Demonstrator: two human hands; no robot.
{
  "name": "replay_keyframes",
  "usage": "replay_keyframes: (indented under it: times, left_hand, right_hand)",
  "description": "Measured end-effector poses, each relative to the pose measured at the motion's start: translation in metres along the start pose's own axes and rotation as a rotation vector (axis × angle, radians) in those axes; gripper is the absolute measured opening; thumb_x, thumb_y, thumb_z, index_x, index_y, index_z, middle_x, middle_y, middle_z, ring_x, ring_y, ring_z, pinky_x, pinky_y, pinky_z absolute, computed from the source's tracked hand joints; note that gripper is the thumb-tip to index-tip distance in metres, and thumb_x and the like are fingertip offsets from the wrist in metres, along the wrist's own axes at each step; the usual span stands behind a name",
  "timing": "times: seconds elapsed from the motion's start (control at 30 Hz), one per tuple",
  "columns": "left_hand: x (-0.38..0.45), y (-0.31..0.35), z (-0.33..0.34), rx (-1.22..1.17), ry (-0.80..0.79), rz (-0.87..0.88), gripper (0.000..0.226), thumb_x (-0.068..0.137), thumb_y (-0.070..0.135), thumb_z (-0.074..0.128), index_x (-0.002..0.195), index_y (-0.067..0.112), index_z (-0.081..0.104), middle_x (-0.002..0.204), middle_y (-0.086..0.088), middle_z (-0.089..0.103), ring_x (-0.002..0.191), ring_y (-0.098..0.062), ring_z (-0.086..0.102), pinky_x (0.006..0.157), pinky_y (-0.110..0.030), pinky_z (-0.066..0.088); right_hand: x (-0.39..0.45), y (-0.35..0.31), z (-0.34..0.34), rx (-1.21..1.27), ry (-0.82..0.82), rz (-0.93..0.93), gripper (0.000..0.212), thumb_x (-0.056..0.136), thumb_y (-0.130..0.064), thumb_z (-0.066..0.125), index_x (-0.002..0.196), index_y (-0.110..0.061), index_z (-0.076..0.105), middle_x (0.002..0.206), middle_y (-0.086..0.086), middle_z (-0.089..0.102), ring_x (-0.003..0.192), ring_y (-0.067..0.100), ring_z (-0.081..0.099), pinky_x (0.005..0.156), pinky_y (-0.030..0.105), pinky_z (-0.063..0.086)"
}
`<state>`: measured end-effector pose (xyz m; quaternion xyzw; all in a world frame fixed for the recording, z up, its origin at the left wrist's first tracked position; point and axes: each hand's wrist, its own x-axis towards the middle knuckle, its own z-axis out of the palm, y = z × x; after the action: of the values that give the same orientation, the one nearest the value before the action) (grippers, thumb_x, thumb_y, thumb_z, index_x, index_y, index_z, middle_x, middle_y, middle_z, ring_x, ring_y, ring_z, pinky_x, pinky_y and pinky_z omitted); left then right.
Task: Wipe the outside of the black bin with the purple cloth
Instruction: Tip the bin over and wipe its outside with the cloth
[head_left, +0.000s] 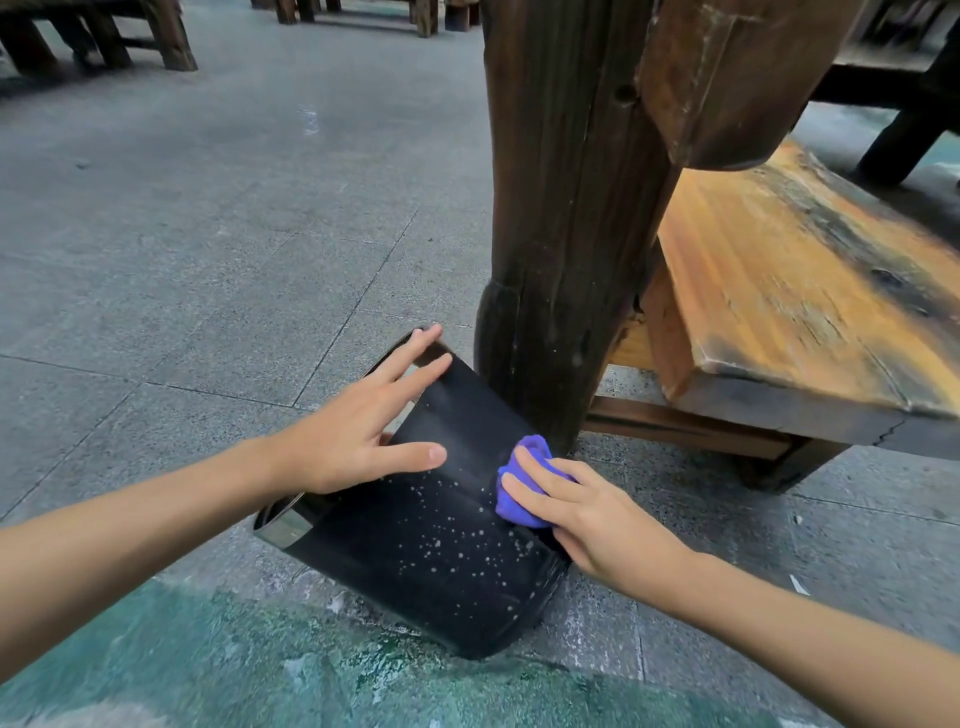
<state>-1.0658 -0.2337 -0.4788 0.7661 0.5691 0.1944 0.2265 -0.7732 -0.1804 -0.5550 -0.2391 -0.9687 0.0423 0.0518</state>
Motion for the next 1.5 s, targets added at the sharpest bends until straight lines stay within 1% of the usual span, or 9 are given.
replay_keyframes:
  times: [0.17,0.33,0.43,0.57,0.77,0.97,1.17,1.33,1.5]
  left_hand:
    - [-0.004,0.000,0.003,-0.021,-0.005,0.016,0.087,0.092,0.055,0.062,0.161,0.037,0.011,0.163,0.033,-0.020,0.151,0.010,-0.015,0.101,-0.023,0.050]
    - [-0.011,-0.005,0.004,-0.109,0.037,-0.003,0.086,0.087,0.066,0.049,0.160,0.037,0.015,0.165,0.033,-0.015,0.151,0.010,-0.015,0.103,-0.030,0.050]
    - [-0.014,-0.009,0.008,-0.131,0.075,-0.008,0.085,0.087,0.066,0.040,0.161,0.034,0.011,0.168,0.026,-0.011,0.153,0.007,-0.014,0.118,-0.024,0.028]
    - [-0.013,-0.006,0.018,-0.233,0.111,-0.033,0.087,0.088,0.060,0.038,0.161,0.023,0.009,0.170,0.016,-0.006,0.155,0.003,-0.010,0.129,-0.031,-0.001]
    - [-0.018,0.000,0.036,-0.505,0.189,0.011,0.093,0.090,0.053,0.048,0.161,0.011,0.006,0.172,0.004,0.003,0.158,-0.003,0.003,0.129,-0.030,0.004]
    - [-0.024,-0.013,0.031,-0.381,0.223,-0.038,0.087,0.087,0.051,0.044,0.160,0.015,0.015,0.171,0.006,-0.003,0.157,-0.002,-0.005,0.130,-0.034,-0.001]
    - [-0.032,-0.015,0.022,-0.366,0.207,-0.102,0.101,0.077,0.057,0.055,0.161,0.022,0.014,0.170,0.015,-0.006,0.155,0.005,-0.007,0.128,-0.030,0.000]
    - [-0.036,-0.023,0.018,-0.305,0.192,-0.144,0.102,0.078,0.061,0.058,0.162,0.027,0.010,0.169,0.022,-0.009,0.154,0.008,-0.005,0.130,-0.044,0.009]
    - [-0.037,-0.030,0.018,-0.284,0.207,-0.146,0.099,0.082,0.062,0.054,0.162,0.028,0.009,0.169,0.023,-0.008,0.153,0.010,-0.006,0.129,-0.041,0.007]
  right_hand:
    - [-0.017,0.011,0.009,0.095,-0.093,0.098,0.063,0.093,-0.003,0.054,0.152,-0.020,0.043,0.163,0.002,0.035,0.131,0.033,0.049,0.117,0.032,0.033]
    - [-0.024,0.022,0.005,0.231,-0.076,0.244,0.064,0.090,0.000,0.054,0.149,-0.024,0.049,0.158,-0.003,0.042,0.139,0.024,0.048,0.118,0.029,0.031]
    - [-0.003,0.017,-0.012,0.343,0.099,0.340,0.066,0.089,0.004,0.056,0.148,-0.025,0.050,0.156,-0.004,0.045,0.140,0.020,0.048,0.118,0.031,0.033]
    - [0.047,-0.011,-0.045,0.404,0.251,0.243,0.066,0.088,0.005,0.057,0.147,-0.023,0.052,0.156,0.000,0.045,0.141,0.021,0.047,0.120,0.033,0.032]
    - [0.088,-0.055,-0.059,0.331,0.215,0.019,0.069,0.088,0.004,0.058,0.152,-0.018,0.044,0.161,0.010,0.037,0.147,0.027,0.039,0.120,0.040,0.032]
    - [0.065,-0.052,-0.035,0.081,0.029,-0.117,0.064,0.094,0.000,0.053,0.154,-0.018,0.039,0.166,0.011,0.027,0.147,0.035,0.033,0.124,0.038,0.021]
    - [0.032,-0.029,-0.011,0.030,-0.069,-0.087,0.060,0.093,0.000,0.056,0.150,-0.018,0.046,0.163,0.010,0.034,0.143,0.034,0.040,0.121,0.039,0.030]
    - [0.014,-0.007,0.001,0.081,-0.125,-0.022,0.060,0.092,0.002,0.057,0.148,-0.019,0.049,0.162,0.006,0.037,0.142,0.033,0.042,0.118,0.042,0.035]
    - [0.006,0.014,0.006,0.082,-0.164,0.029,0.064,0.088,0.005,0.056,0.146,-0.022,0.052,0.159,0.002,0.042,0.138,0.029,0.047,0.119,0.032,0.032]
